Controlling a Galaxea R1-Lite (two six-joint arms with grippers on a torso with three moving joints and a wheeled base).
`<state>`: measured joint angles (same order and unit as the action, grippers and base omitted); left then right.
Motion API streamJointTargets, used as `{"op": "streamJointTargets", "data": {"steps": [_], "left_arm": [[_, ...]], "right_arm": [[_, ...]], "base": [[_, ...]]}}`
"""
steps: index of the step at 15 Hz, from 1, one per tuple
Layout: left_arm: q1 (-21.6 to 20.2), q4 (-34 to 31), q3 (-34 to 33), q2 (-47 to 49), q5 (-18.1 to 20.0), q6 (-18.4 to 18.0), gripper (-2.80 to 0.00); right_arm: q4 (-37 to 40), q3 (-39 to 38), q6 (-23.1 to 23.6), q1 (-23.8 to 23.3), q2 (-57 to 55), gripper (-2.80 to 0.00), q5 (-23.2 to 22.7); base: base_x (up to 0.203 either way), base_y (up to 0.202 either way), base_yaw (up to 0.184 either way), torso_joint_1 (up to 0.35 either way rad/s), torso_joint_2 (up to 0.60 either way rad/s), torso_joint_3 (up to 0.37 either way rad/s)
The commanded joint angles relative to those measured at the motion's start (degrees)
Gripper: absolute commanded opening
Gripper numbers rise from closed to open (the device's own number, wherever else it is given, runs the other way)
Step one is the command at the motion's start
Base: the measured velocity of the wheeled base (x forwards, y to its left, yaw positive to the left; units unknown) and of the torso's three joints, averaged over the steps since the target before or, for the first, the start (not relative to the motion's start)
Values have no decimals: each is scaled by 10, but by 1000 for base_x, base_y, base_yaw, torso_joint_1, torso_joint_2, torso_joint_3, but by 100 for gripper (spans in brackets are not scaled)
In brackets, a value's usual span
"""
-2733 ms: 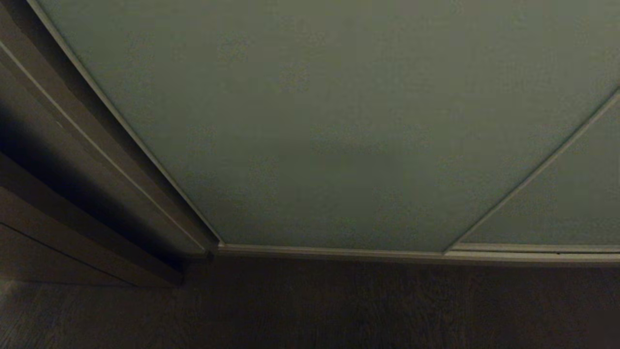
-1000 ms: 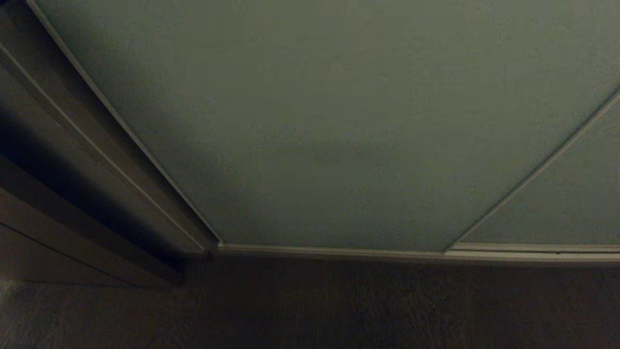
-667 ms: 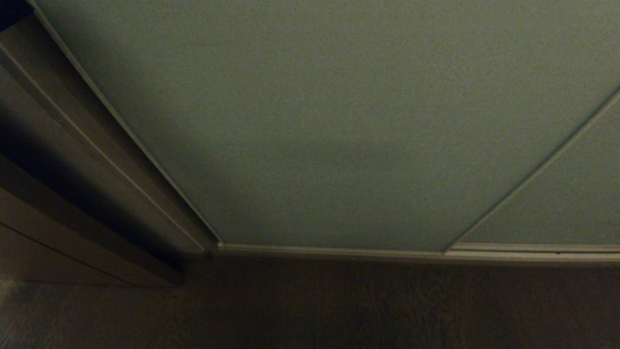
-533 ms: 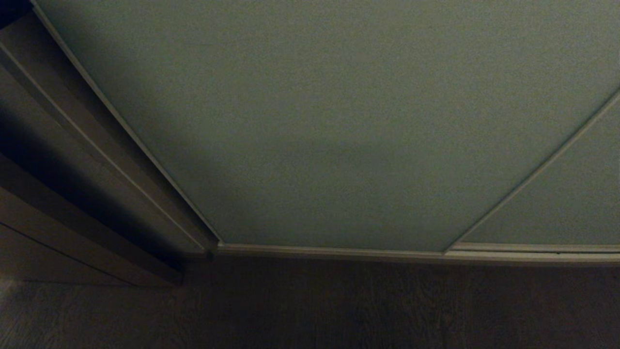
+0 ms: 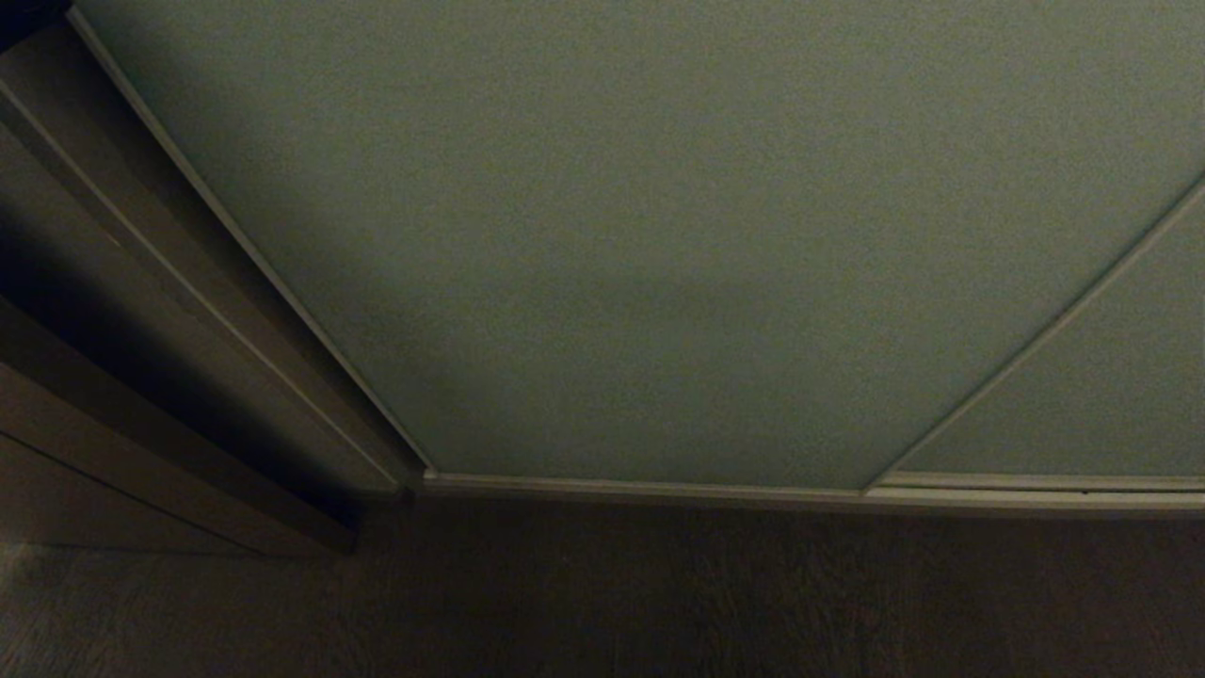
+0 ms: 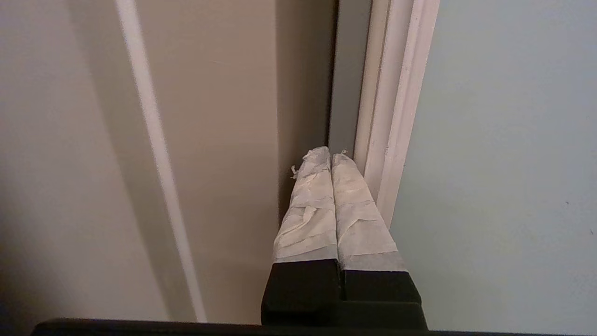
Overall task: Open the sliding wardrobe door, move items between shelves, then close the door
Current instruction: Open the door
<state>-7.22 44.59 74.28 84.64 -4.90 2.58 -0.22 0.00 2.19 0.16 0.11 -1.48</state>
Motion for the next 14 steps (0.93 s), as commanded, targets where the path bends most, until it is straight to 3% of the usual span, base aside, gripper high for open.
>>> {"op": "streamJointTargets", "data": {"steps": [1,5,10,14], "left_arm": [[1,1,1,-1,12,6,-280],[15,-25,9,-6,29,13,-280],[71,-73,9,-31,45,19,-280],[70,-114,-5,-61,45,27,-280]], "right_arm": [[0,1,0,0,1,-280,0],[0,0,1,0,1,-280,0],[0,0,1,0,1,-280,0],[0,0,0,0,1,-280,0]], "base": [[0,0,0,0,0,0],[0,0,0,0,0,0],[0,0,0,0,0,0],[0,0,0,0,0,0]]}}
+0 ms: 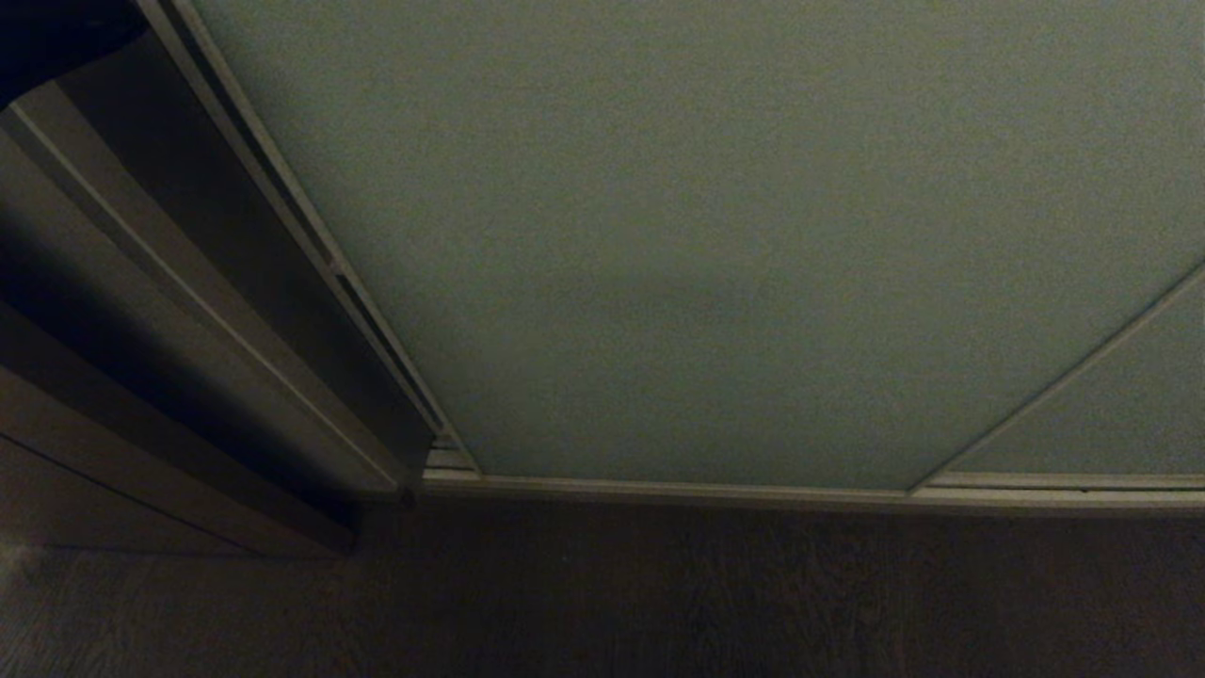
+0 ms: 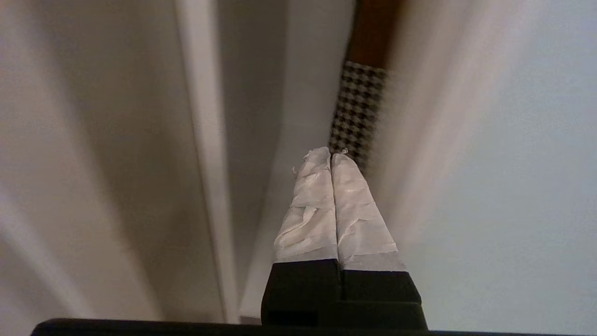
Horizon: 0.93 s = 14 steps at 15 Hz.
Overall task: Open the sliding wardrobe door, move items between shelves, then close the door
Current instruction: Open the door
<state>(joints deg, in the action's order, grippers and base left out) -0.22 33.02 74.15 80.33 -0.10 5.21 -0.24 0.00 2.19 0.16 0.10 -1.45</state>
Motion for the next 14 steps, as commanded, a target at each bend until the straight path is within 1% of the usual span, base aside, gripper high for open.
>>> {"op": "streamJointTargets", "data": {"steps": [1,3,5,7,10,12,14], "left_arm": [[0,-7,-3,-18,-2,5,-280],[1,-26,5,-6,1,14,-280],[10,-32,21,16,13,26,-280],[44,-54,52,37,17,30,-280],[81,-96,120,75,17,38,-280],[111,-104,142,95,15,37,-280],[138,-106,147,102,13,34,-280]], "right_arm": [[0,0,1,0,1,-280,0],[0,0,0,0,1,-280,0],[0,0,0,0,1,-280,0],[0,0,0,0,1,-280,0],[0,0,1,0,1,-280,0],[0,0,0,0,1,-280,0],[0,0,1,0,1,-280,0]], "base": [[0,0,0,0,0,0],[0,0,0,0,0,0],[0,0,0,0,0,0],[0,0,0,0,0,0],[0,0,0,0,0,0],[0,0,0,0,0,0],[0,0,0,0,0,0]]}}
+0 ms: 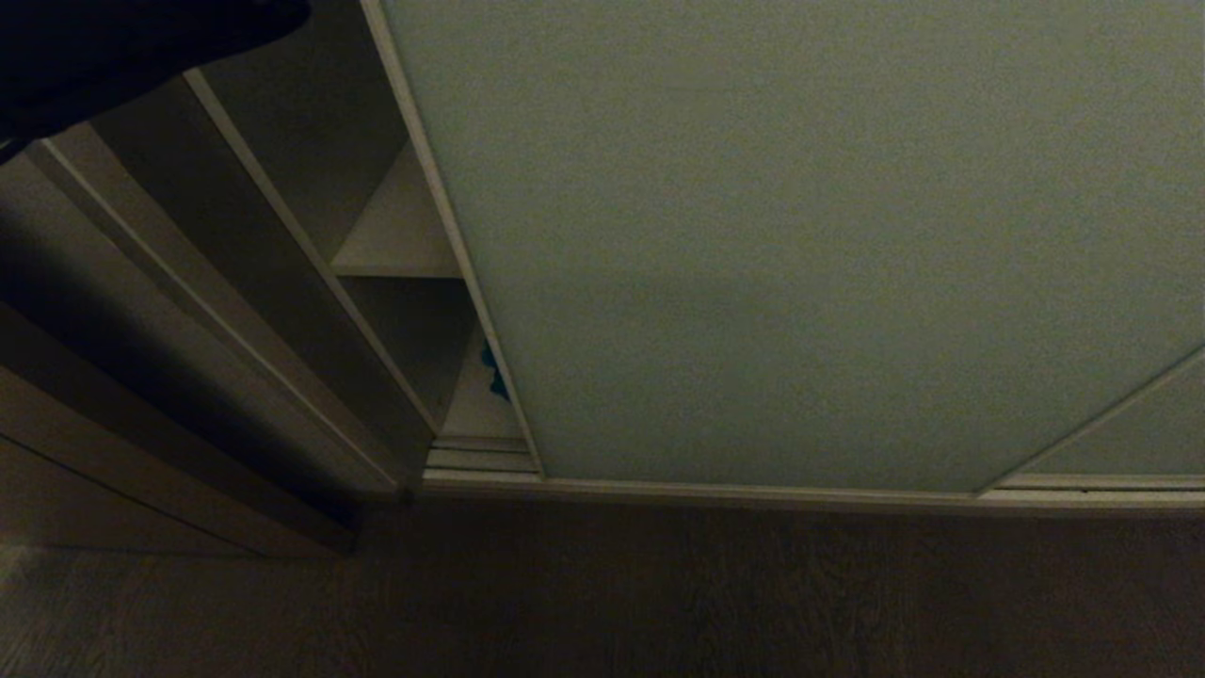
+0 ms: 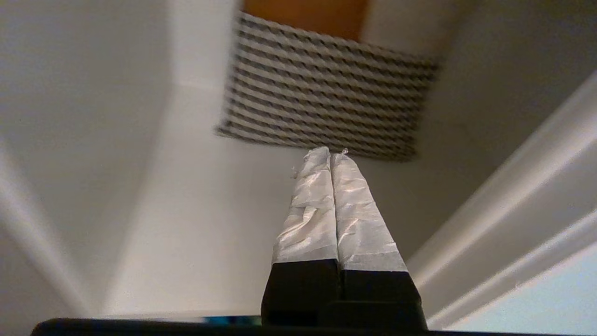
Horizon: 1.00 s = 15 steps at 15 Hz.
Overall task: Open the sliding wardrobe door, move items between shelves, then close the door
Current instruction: Open the door
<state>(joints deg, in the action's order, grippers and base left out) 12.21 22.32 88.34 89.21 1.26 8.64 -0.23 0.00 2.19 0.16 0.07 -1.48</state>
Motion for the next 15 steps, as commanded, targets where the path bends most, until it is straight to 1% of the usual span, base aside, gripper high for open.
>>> {"op": "streamJointTargets", "data": {"steps": [1,4,6,8,11,15], "left_arm": [[27,1,7,19,-1,-1,-280],[75,1,16,34,-6,-7,-280],[100,0,34,51,-16,-24,-280],[126,-18,59,64,-25,-30,-280],[160,-29,84,82,-27,-36,-280],[204,-29,105,98,-27,-53,-280]], "right_arm": [[0,0,0,0,1,-280,0],[0,0,1,0,1,-280,0],[0,0,0,0,1,-280,0],[0,0,0,0,1,-280,0],[0,0,1,0,1,-280,0],[0,0,0,0,1,-280,0]], "base": [[0,0,0,0,0,0],[0,0,0,0,0,0],[0,0,0,0,0,0],[0,0,0,0,0,0],[0,0,0,0,0,0],[0,0,0,0,0,0]]}}
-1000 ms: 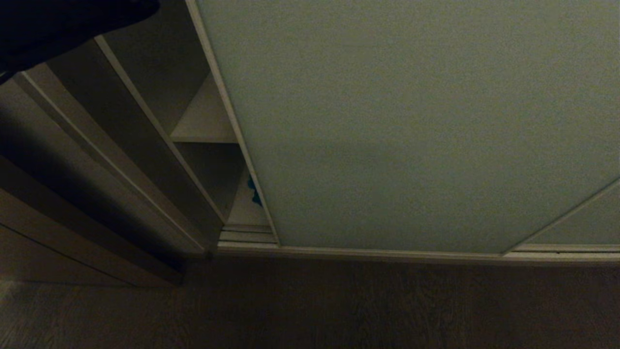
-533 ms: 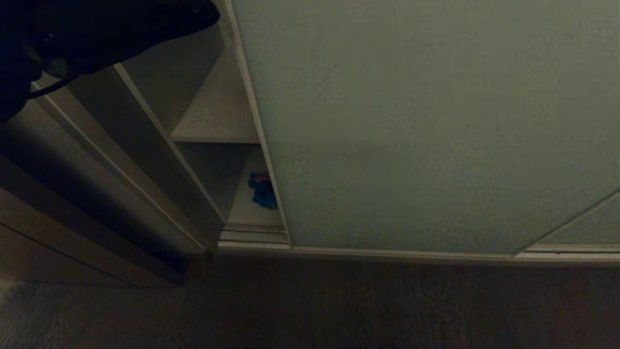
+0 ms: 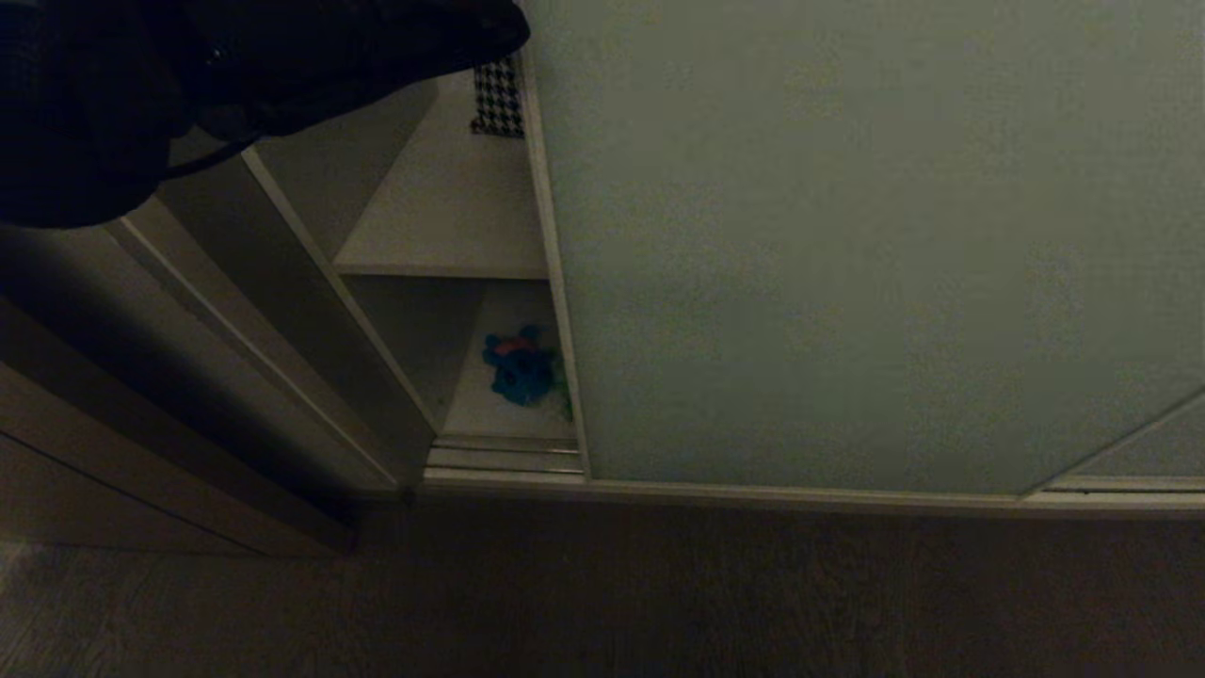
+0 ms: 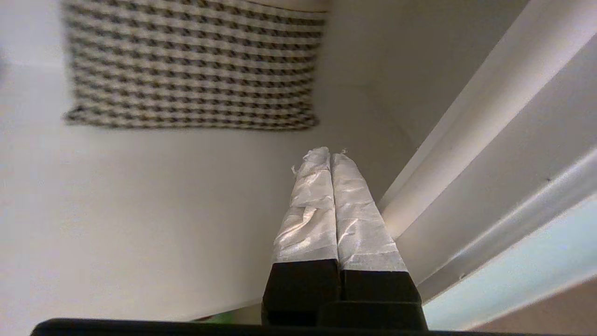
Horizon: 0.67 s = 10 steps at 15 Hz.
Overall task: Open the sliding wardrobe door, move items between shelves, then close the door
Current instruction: Open the door
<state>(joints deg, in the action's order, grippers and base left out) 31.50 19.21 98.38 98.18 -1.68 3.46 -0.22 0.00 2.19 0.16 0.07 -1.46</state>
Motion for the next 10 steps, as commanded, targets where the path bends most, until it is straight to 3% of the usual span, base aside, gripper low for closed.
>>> {"op": "streamJointTargets", "data": {"steps": [1,4,8,10], "left_arm": [[22,2,5,11,3,-3,-280],[61,3,8,15,1,-7,-280],[134,-9,40,37,-33,-1,-280],[134,-10,55,46,-44,-7,-280]], "right_arm": [[0,0,0,0,1,-280,0],[0,0,0,0,1,-280,0],[0,0,0,0,1,-280,0],[0,0,0,0,1,-280,0]], "base": [[0,0,0,0,0,0],[0,0,0,0,0,0],[0,0,0,0,0,0],[0,0,0,0,0,0]]}}
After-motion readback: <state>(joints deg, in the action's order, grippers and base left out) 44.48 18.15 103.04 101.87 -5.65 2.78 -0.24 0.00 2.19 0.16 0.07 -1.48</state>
